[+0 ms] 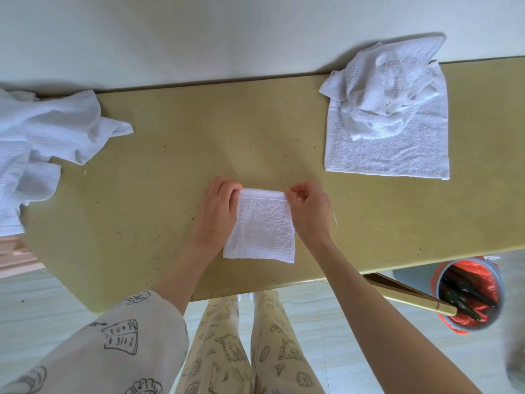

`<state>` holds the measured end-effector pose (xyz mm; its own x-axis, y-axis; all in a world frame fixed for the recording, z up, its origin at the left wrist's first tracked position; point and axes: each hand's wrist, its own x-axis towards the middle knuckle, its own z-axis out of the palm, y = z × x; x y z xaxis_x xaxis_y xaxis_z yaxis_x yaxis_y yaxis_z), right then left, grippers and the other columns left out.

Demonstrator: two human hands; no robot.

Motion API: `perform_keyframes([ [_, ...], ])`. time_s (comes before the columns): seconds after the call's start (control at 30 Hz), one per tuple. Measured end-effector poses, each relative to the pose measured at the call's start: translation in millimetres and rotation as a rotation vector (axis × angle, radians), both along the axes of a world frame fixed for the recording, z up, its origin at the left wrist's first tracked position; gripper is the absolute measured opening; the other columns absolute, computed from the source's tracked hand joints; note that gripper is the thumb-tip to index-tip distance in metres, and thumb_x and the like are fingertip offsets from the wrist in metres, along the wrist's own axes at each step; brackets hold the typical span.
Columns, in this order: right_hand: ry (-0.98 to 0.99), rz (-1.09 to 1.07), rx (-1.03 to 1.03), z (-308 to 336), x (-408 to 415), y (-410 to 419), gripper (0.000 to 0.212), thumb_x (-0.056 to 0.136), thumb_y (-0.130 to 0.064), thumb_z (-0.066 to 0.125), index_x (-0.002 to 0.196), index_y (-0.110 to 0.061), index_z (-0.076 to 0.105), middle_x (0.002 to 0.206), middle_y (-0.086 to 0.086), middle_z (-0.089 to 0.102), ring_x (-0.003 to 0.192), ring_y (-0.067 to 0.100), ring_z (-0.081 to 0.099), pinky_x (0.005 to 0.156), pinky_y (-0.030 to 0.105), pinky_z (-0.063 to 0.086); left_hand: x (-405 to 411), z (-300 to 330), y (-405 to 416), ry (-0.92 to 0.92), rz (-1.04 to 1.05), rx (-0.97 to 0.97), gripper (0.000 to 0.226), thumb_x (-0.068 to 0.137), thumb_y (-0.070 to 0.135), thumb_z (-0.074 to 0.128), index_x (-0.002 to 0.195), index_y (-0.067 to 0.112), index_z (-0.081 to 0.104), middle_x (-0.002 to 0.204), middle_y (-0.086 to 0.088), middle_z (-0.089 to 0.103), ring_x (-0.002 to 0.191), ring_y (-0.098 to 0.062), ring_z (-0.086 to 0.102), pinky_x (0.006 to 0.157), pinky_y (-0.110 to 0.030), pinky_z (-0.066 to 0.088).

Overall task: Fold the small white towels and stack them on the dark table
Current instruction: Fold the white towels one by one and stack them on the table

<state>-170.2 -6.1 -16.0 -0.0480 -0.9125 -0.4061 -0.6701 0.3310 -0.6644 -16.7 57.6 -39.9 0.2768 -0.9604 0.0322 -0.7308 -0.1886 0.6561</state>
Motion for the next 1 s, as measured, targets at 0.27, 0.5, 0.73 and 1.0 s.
perform_keyframes([
  [0.27, 0.048, 0.056, -0.022, -4.7, 0.3, -1.4, 0.006, 0.085, -0.02, 0.059, 0.08, -0.019, 0.061, 0.076, -0.006, 0.058, 0.091, 0.023, 0.057, 0.086, 0.043, 0.047, 3.0, 6.3, 3.1, -0.076, 0.037, 0.056, 0.012, 0.09, 0.003, 0.052, 0.091, 0.006, 0.064, 0.088, -0.005, 0.061, 0.082, -0.02, 0.052, 0.067, -0.027, 0.042],
  [0.5, 0.408, 0.248, -0.321, -16.9, 8.3, 17.0, 0.021, 0.093, -0.022, 0.042, 0.093, -0.01, 0.059, 0.092, 0.008, 0.059, 0.086, 0.03, 0.053, 0.073, 0.036, 0.034, -4.0, -2.8, 10.8, -0.202, -0.067, 0.019, 0.029, 0.074, -0.015, 0.061, 0.096, 0.004, 0.064, 0.09, -0.013, 0.059, 0.079, -0.029, 0.058, 0.063, -0.033, 0.048],
  [0.73, 0.265, 0.576, -0.675, -20.3, 12.3, 55.7, 0.031, 0.093, -0.011, 0.041, 0.122, -0.004, 0.05, 0.132, 0.018, 0.052, 0.13, 0.029, 0.038, 0.11, 0.05, 0.026, -7.9, -9.1, 12.4, -0.15, -0.021, 0.036, 0.027, 0.075, -0.012, 0.06, 0.096, 0.004, 0.062, 0.091, -0.014, 0.056, 0.08, -0.03, 0.056, 0.068, -0.038, 0.051],
  [1.0, 0.432, 0.723, -0.451, -40.0, 1.6, 63.2, 0.05, 0.098, -0.032, 0.025, 0.142, -0.011, 0.032, 0.151, 0.014, 0.03, 0.141, 0.023, 0.021, 0.115, 0.044, 0.016, 1.8, -11.7, 15.6, -0.073, -0.033, 0.0, 0.029, 0.08, 0.0, 0.045, 0.101, 0.013, 0.059, 0.097, -0.012, 0.055, 0.089, -0.02, 0.046, 0.075, -0.037, 0.047],
])
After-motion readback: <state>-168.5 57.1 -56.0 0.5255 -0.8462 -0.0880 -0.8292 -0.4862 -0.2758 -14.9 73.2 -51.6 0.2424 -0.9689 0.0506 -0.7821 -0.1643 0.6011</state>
